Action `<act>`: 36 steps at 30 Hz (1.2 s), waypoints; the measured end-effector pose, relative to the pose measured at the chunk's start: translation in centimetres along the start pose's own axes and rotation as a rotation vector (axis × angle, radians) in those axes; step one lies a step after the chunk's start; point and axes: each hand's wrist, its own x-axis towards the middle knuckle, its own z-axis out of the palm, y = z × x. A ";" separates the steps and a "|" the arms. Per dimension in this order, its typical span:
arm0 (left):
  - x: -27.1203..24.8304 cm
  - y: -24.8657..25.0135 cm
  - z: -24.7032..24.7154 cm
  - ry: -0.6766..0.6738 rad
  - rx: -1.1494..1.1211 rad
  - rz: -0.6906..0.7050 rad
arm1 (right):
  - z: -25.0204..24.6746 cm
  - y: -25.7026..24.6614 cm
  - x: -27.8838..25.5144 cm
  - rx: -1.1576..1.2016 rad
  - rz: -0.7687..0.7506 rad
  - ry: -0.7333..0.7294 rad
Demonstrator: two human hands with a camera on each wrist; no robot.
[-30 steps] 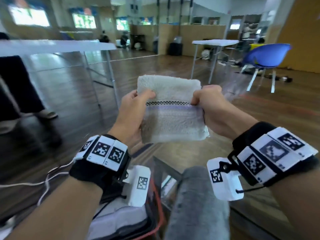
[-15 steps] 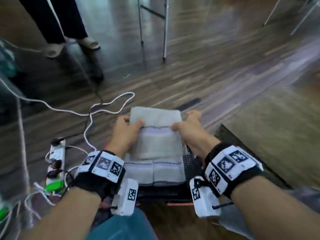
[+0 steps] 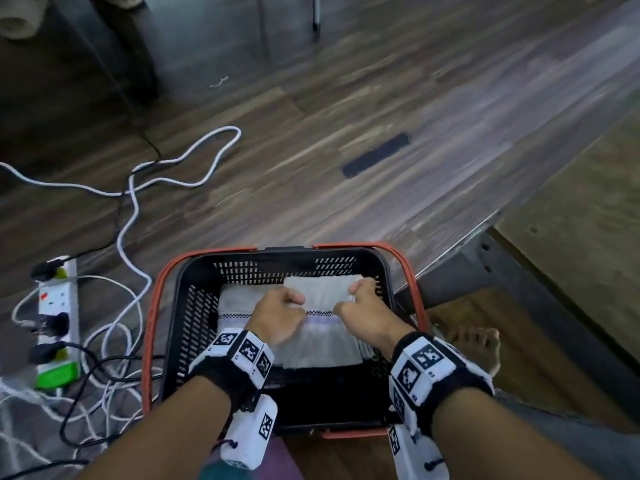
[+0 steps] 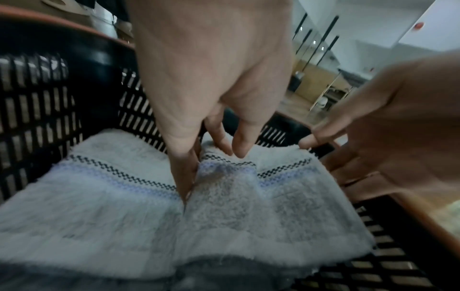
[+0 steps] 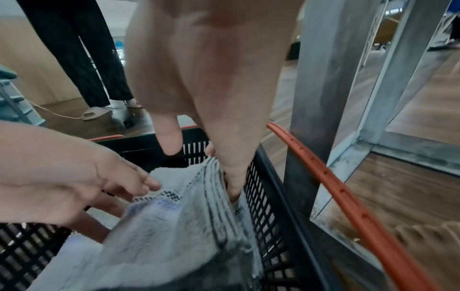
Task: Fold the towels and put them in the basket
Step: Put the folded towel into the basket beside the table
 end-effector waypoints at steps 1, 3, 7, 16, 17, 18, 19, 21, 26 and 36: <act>0.5 -0.1 0.3 -0.009 0.023 -0.005 | 0.1 -0.1 0.3 -0.007 0.011 0.004; 1.6 -0.2 0.9 -0.020 0.078 0.004 | 0.2 -0.1 1.0 -0.037 0.013 0.024; 2.9 -0.1 1.7 -0.095 0.159 0.026 | 0.6 0.4 1.6 -0.175 0.024 0.010; 2.7 0.4 1.3 -0.184 0.408 0.017 | 2.7 1.3 0.6 -0.520 -0.177 0.216; 2.5 0.5 1.3 -0.162 0.457 0.031 | 2.9 1.6 0.8 -0.539 -0.178 0.197; 2.3 0.7 1.3 -0.134 0.500 0.055 | 3.0 1.9 1.0 -0.541 -0.146 0.164; 2.1 0.9 1.3 -0.116 0.527 0.081 | 3.1 2.1 1.4 -0.531 -0.095 0.125; 1.8 1.1 1.3 -0.129 0.540 0.104 | 2.9 2.5 2.3 -0.480 -0.013 0.046; 1.3 1.0 1.6 -0.145 0.630 0.110 | 3.1 3.2 3.8 -0.438 0.054 -0.135; 1.8 1.4 1.9 -0.230 0.996 0.285 | 2.8 2.9 4.3 -0.409 -0.036 -0.006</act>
